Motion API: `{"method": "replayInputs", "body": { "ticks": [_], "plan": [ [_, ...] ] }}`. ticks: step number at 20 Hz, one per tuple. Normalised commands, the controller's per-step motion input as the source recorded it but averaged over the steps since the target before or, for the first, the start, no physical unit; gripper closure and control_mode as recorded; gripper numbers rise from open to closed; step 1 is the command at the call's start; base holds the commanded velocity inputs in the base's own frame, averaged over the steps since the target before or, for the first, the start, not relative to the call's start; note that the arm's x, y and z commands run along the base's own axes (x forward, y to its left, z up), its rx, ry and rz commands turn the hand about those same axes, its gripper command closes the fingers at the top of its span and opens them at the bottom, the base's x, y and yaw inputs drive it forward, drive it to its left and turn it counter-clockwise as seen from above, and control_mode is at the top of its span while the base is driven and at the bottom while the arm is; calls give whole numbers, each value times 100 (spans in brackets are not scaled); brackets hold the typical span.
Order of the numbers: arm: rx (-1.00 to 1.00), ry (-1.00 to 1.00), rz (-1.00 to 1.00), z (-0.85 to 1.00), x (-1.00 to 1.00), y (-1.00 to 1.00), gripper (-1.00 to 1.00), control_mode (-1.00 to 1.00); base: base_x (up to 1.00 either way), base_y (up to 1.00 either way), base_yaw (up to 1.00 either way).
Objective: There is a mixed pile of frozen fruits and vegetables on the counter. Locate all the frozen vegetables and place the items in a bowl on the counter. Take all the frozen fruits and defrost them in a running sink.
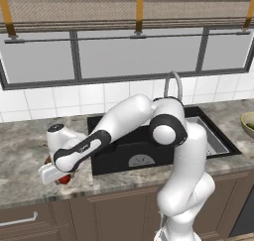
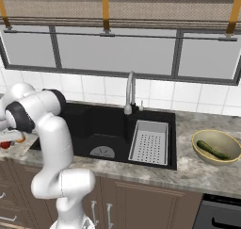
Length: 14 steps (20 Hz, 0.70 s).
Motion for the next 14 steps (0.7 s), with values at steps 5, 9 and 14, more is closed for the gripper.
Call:
{"method": "replayInputs", "body": {
  "ticks": [5,9,14],
  "plan": [
    [-13,0,-13,59,-5,-49,100,-100,0,0,0],
    [-13,2,-20,60,-6,-52,100,-100,0,0,0],
    [-9,3,-18,35,10,-51,100,-100,0,0,0]
  ]
}}
